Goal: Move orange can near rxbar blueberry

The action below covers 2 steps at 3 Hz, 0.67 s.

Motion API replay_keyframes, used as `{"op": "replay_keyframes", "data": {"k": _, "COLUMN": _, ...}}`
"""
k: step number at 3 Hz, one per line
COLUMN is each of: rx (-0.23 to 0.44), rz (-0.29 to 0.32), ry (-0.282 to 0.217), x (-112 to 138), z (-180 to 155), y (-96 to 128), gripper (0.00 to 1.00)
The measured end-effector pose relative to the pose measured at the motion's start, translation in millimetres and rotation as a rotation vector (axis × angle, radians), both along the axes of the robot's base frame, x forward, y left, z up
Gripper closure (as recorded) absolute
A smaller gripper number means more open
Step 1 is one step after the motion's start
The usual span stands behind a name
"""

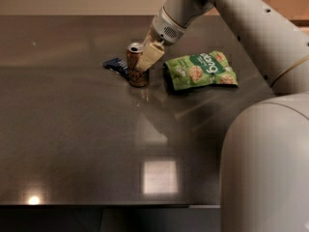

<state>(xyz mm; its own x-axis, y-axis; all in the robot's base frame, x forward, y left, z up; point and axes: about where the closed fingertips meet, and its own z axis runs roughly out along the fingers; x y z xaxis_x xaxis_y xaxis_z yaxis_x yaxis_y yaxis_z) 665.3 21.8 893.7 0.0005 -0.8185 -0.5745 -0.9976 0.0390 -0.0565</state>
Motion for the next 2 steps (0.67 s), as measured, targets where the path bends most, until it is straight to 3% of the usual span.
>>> {"op": "replay_keyframes", "data": {"k": 1, "rx": 0.000, "rz": 0.002, "ry": 0.003, "x": 0.8, "z": -2.5, "y": 2.5, "gripper": 0.04}}
{"op": "replay_keyframes", "data": {"k": 2, "rx": 0.001, "rz": 0.003, "ry": 0.004, "x": 1.1, "z": -3.8, "y": 3.8, "gripper": 0.00}}
